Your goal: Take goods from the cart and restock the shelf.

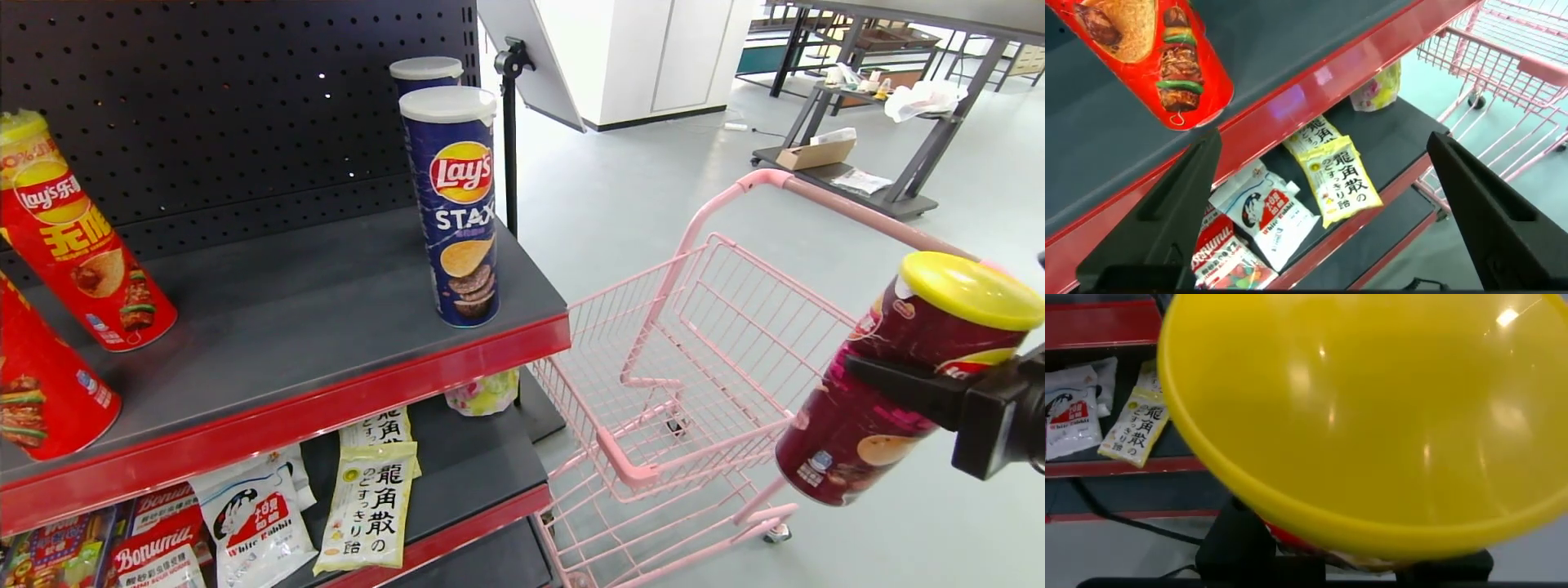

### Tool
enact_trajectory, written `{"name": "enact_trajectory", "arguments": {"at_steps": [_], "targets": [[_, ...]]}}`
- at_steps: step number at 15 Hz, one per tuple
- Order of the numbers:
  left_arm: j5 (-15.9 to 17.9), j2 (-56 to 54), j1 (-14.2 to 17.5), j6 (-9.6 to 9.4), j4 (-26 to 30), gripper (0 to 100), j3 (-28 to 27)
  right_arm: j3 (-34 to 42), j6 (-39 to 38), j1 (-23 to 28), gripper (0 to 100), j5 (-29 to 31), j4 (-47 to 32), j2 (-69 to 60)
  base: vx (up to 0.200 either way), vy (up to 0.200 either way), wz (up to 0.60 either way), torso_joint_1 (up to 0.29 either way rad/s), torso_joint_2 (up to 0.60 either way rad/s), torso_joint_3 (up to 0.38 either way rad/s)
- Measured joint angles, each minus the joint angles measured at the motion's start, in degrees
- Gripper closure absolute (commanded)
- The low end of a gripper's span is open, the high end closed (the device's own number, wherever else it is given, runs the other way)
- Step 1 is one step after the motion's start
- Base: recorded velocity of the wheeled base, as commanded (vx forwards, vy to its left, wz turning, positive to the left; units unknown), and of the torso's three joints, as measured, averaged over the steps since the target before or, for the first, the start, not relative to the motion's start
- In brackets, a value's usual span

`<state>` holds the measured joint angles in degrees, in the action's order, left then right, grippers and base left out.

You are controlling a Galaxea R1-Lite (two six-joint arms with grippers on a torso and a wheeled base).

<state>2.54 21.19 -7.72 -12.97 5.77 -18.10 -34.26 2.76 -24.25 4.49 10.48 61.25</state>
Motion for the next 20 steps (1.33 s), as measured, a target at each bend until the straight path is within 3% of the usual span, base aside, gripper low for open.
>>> {"name": "enact_trajectory", "arguments": {"at_steps": [4,8,16,20], "targets": [[-0.2,0.5,0.0,-0.07,0.0,0,0.0,1.2,2.0,0.8,100,0.1,0.2,-3.5,-0.2,0.0,0.0,0.0,0.0,0.001],[0.0,0.5,-0.1,-0.13,0.0,0,0.1,2.3,2.0,1.0,100,0.2,0.1,-4.6,0.0,0.0,0.0,0.029,-0.09,-0.047],[0.0,0.3,-0.1,-0.85,-0.1,0,0.0,2.3,2.4,1.6,100,-0.5,0.1,-4.7,0.0,0.0,0.0,0.191,-0.48,-0.295],[0.0,0.3,-0.1,-0.9,-0.1,0,0.0,1.6,2.8,1.5,100,-14.4,0.1,-4.4,0.0,0.0,0.0,0.162,-0.38,-0.228]]}}
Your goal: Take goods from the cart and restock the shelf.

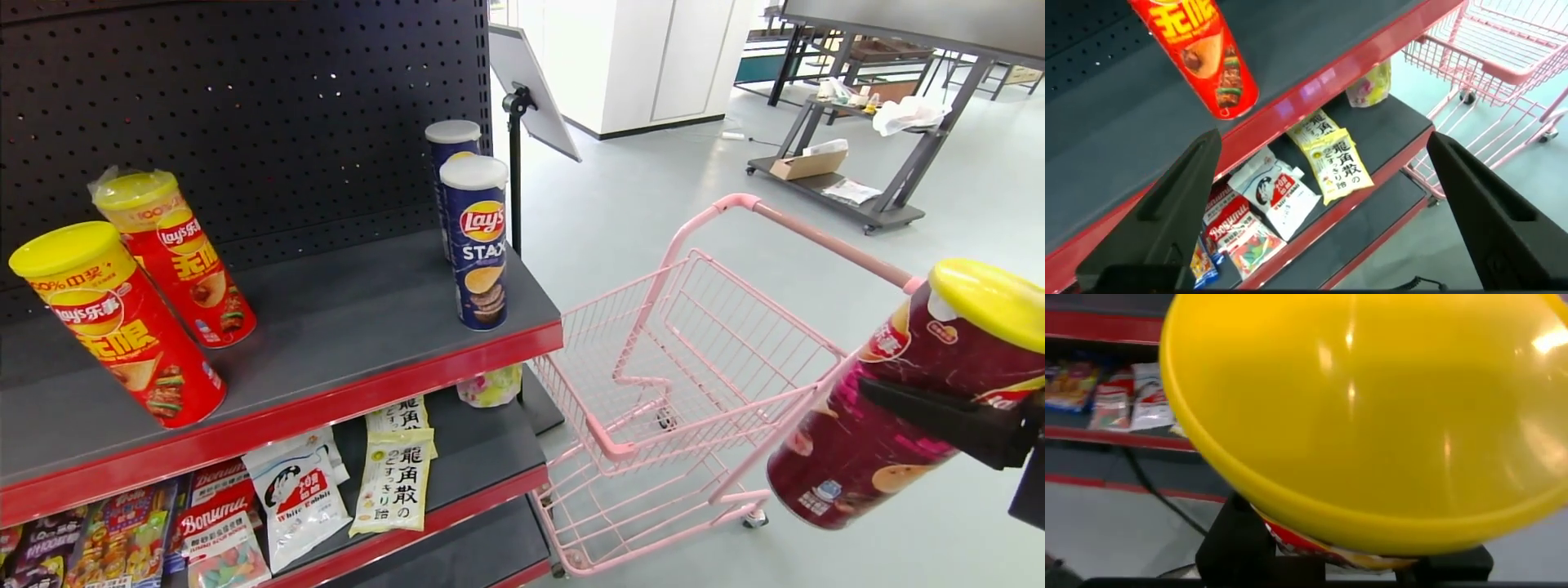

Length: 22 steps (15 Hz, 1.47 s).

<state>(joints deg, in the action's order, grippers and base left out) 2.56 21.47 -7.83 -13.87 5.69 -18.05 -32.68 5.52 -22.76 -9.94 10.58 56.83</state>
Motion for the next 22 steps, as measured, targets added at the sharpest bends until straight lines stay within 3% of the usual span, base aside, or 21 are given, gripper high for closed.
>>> {"name": "enact_trajectory", "arguments": {"at_steps": [1,6,8,18,22], "targets": [[0.0,0.0,0.0,0.0,0.0,0,0.1,0.0,0.0,-0.1,100,-3.4,0.0,0.2,0.0,0.0,0.0,0.149,-0.36,-0.212],[0.0,0.1,0.0,0.0,0.0,0,0.0,-1.0,3.5,-0.8,100,-6.0,0.4,2.7,0.0,0.0,0.0,0.072,-0.18,-0.098],[0.0,0.1,0.0,-0.02,0.0,0,0.0,-1.3,3.8,-0.8,100,-5.6,0.2,3.3,0.0,0.0,0.0,0.0,0.0,0.0],[0.0,0.6,0.0,-0.02,0.0,0,-0.6,-0.9,4.8,0.0,100,-5.2,0.0,3.7,0.0,0.0,0.6,0.005,0.0,0.001],[0.0,0.5,0.0,-0.02,0.0,0,-0.7,1.0,6.4,1.0,100,-0.6,0.4,3.4,0.0,0.0,0.0,0.0,0.0,0.0]]}}
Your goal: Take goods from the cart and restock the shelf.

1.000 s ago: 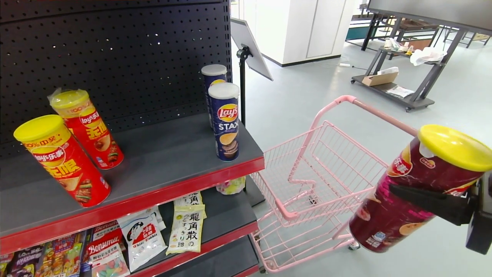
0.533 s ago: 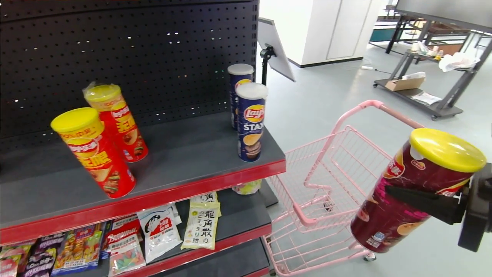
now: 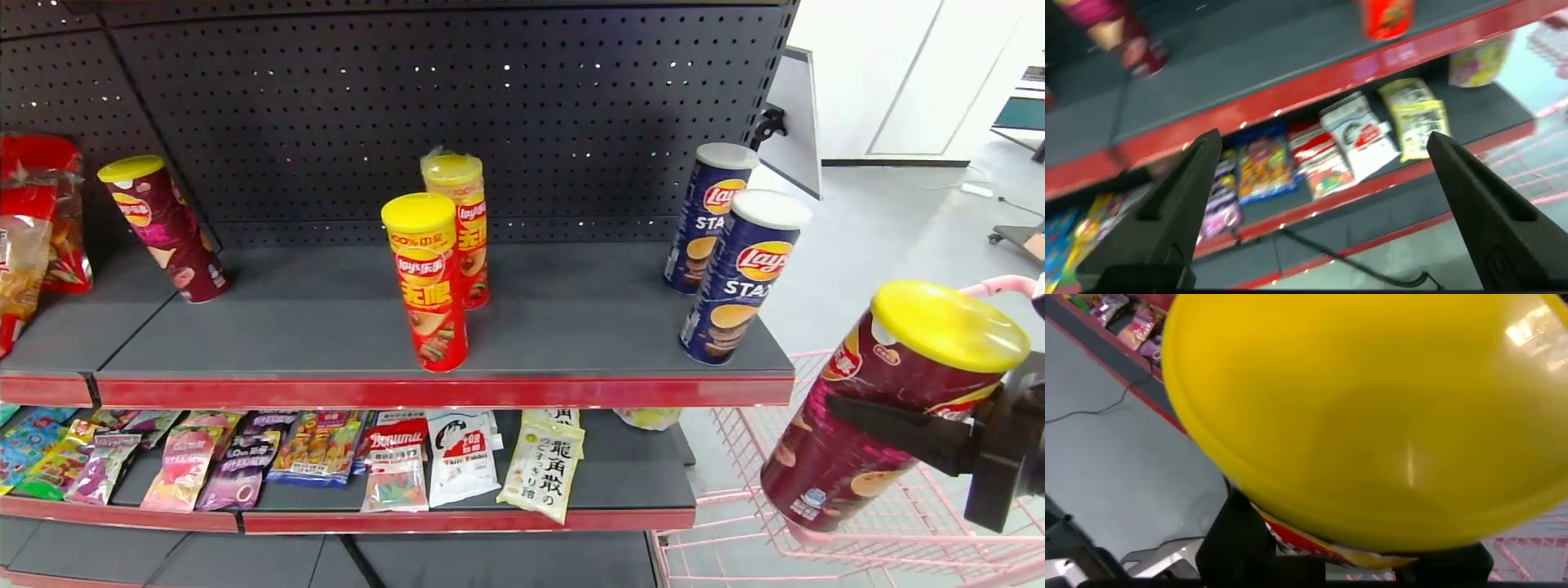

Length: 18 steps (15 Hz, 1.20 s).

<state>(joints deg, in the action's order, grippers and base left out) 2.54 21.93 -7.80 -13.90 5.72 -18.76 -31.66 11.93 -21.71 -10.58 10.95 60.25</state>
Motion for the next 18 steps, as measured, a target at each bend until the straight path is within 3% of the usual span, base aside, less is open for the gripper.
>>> {"name": "enact_trajectory", "arguments": {"at_steps": [5,9,18], "targets": [[0.0,-0.1,0.0,0.0,0.0,0,0.0,1.6,0.0,0.3,100,0.1,0.7,-1.4,0.0,0.16,0.0,0.001,0.0,0.002],[0.0,-0.2,0.0,0.02,-0.1,0,-0.1,3.6,-0.7,0.3,100,-7.0,0.5,-3.0,0.0,0.2,0.0,0.0,0.0,0.001],[-0.1,-0.3,0.0,0.0,0.0,0,-0.6,4.7,-0.8,0.1,100,-11.9,0.5,-4.8,0.0,0.2,0.0,0.003,0.0,0.003]]}}
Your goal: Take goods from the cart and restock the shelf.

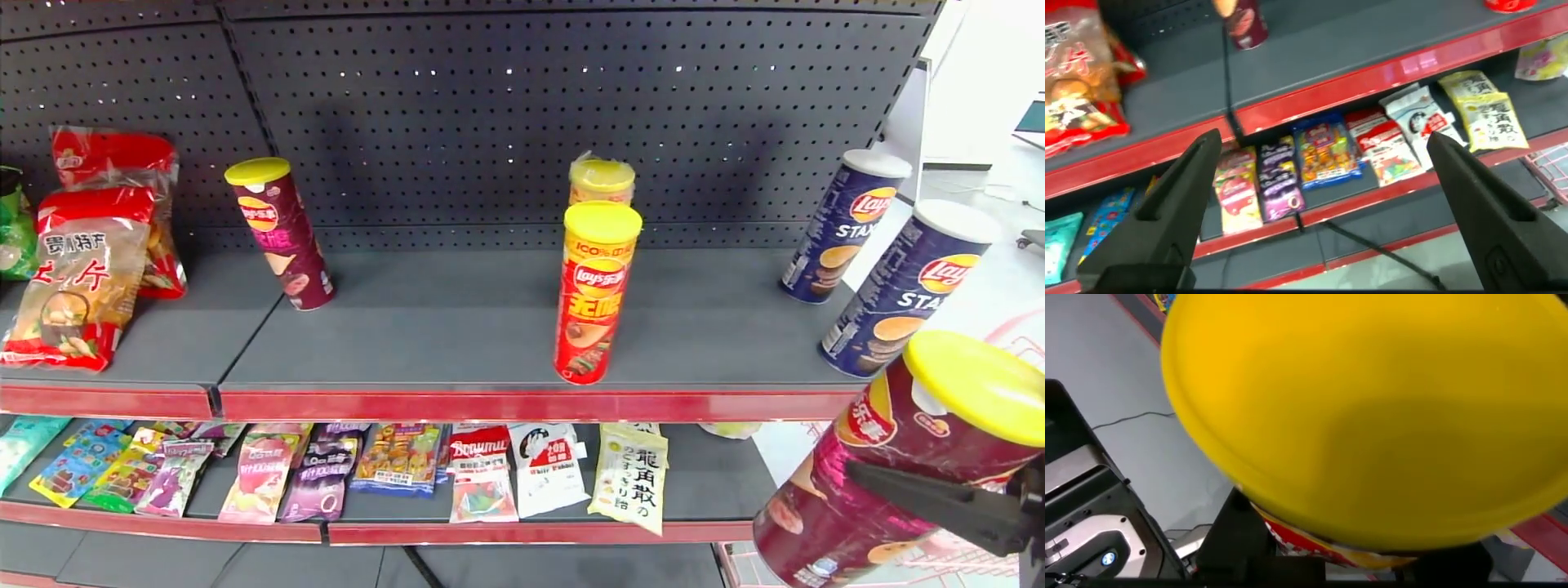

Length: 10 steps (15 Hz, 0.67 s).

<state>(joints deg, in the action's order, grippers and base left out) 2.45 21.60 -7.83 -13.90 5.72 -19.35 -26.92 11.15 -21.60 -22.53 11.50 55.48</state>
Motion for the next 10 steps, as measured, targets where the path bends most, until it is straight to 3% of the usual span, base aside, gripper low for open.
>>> {"name": "enact_trajectory", "arguments": {"at_steps": [10], "targets": [[0.0,-0.1,0.0,-0.16,0.0,0,-0.2,1.8,-0.1,0.0,100,-2.5,-0.1,-2.6,0.0,0.2,0.0,0.001,0.0,0.002]]}}
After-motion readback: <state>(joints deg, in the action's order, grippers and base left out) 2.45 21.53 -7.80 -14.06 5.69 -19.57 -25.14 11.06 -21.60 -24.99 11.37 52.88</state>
